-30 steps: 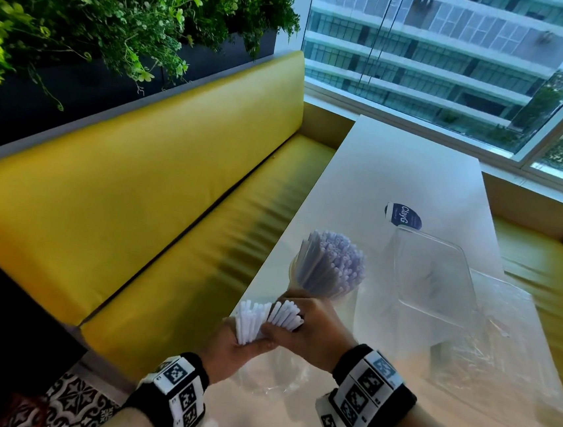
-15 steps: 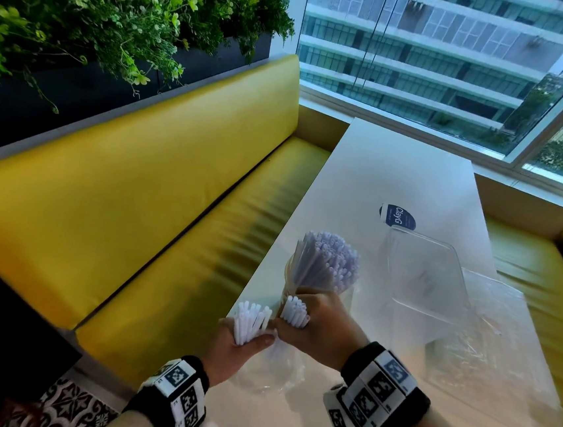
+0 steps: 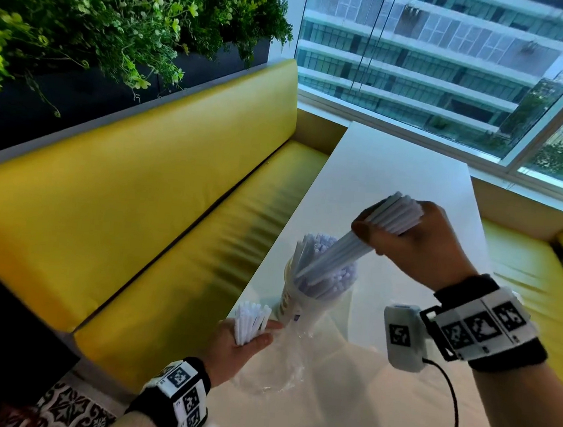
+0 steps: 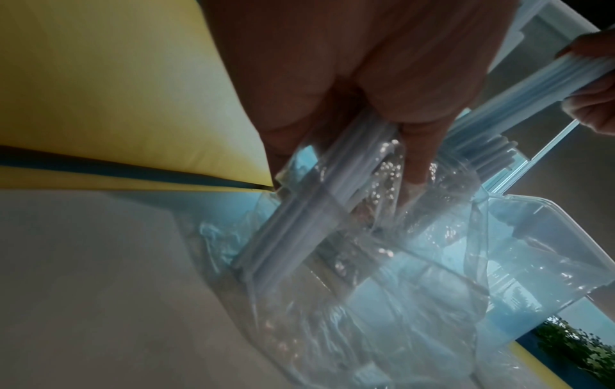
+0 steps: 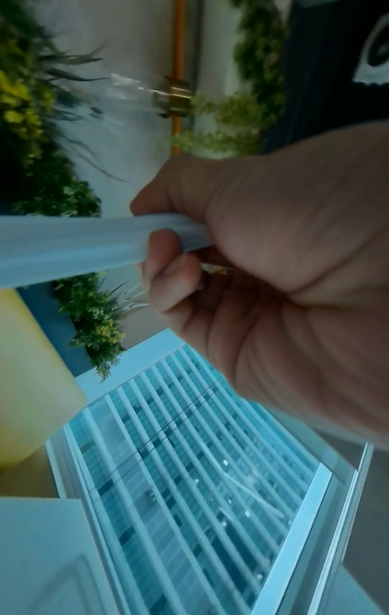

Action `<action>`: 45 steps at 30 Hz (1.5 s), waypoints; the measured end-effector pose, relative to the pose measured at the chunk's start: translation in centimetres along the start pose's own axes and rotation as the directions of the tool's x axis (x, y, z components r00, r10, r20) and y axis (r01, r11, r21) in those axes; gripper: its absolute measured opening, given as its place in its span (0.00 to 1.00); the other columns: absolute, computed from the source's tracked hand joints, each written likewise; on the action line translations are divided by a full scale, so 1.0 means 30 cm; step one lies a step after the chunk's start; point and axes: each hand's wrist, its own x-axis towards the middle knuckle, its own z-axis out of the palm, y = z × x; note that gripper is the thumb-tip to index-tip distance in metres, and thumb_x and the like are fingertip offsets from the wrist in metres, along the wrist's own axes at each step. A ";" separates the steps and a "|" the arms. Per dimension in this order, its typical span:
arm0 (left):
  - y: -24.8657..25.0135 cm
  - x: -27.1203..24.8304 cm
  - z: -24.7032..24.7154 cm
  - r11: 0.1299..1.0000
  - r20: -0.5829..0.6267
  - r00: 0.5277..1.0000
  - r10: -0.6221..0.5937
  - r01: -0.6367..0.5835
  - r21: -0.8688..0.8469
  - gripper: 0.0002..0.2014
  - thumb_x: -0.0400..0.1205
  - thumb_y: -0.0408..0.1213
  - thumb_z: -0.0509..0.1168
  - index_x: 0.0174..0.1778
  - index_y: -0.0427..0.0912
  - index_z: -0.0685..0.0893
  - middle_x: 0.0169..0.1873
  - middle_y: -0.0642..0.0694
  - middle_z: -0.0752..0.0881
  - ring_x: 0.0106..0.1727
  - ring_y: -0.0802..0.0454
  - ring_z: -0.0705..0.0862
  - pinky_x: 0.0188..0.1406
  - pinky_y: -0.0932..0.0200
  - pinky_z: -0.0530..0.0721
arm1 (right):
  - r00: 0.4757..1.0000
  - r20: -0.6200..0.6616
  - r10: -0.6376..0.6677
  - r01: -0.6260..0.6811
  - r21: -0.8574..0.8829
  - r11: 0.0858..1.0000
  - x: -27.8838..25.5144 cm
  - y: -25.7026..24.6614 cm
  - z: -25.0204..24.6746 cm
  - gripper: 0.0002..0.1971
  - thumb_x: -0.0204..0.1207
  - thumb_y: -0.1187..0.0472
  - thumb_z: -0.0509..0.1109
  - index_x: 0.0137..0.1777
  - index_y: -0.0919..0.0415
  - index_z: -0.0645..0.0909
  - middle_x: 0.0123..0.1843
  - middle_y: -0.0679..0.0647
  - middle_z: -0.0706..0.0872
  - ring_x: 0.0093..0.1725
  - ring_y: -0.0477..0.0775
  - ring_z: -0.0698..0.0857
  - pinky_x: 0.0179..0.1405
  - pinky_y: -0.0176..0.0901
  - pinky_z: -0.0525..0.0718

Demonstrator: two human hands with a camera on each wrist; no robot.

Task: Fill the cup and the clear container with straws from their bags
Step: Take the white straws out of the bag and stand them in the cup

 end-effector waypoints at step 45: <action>-0.007 -0.002 0.003 0.995 0.064 0.993 -0.101 0.102 -0.011 0.22 0.80 0.33 0.71 0.40 0.74 0.89 0.41 0.79 0.87 0.49 0.73 0.87 0.47 0.79 0.79 | 0.980 0.185 -0.067 0.136 -0.390 0.911 -0.005 0.208 0.345 0.21 0.81 0.47 0.54 0.64 0.50 0.85 0.59 0.48 0.90 0.58 0.59 0.86 0.55 0.59 0.84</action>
